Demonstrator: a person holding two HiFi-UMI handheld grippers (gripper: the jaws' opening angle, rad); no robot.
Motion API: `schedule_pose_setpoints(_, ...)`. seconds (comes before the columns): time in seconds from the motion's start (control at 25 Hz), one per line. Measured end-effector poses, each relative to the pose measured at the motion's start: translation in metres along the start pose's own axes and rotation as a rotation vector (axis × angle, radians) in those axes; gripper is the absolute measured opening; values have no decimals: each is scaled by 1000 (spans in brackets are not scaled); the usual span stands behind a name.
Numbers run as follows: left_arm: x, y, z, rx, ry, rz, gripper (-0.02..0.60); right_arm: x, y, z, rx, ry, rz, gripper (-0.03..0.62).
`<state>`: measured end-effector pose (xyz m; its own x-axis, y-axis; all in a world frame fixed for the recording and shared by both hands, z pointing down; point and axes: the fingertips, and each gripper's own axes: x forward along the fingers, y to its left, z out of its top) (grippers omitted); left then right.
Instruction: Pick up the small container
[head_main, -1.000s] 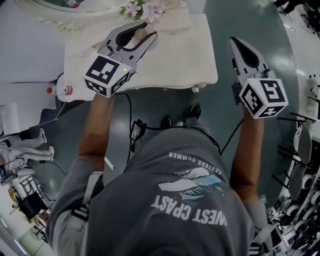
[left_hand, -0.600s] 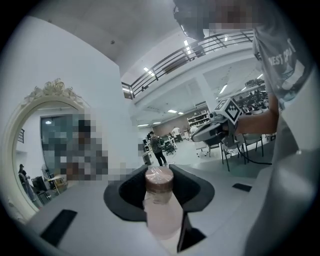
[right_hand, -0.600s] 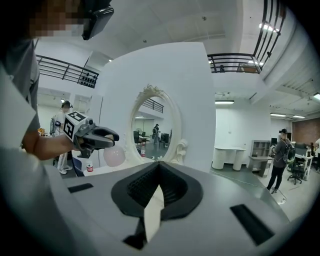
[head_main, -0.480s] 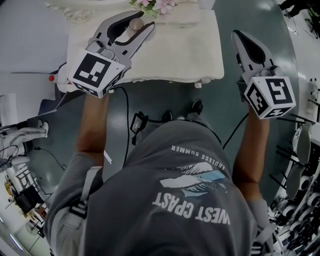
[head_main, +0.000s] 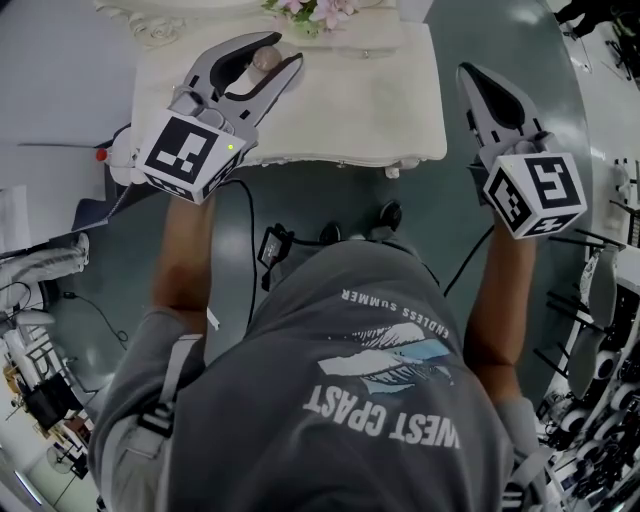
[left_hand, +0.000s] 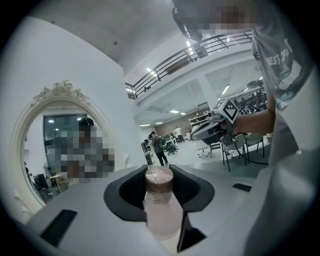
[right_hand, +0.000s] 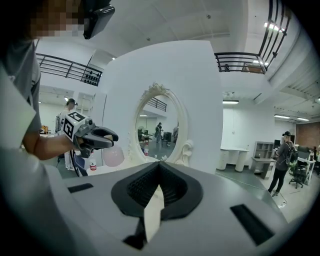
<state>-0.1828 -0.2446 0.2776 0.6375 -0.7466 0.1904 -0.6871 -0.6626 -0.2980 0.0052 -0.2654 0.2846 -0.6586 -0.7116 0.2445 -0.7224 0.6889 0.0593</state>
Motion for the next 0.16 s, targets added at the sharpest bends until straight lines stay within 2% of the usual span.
schedule_pose_setpoints(0.16,0,0,3,-2,-3,-2,143,-1,1,3,-3,4,1,25)
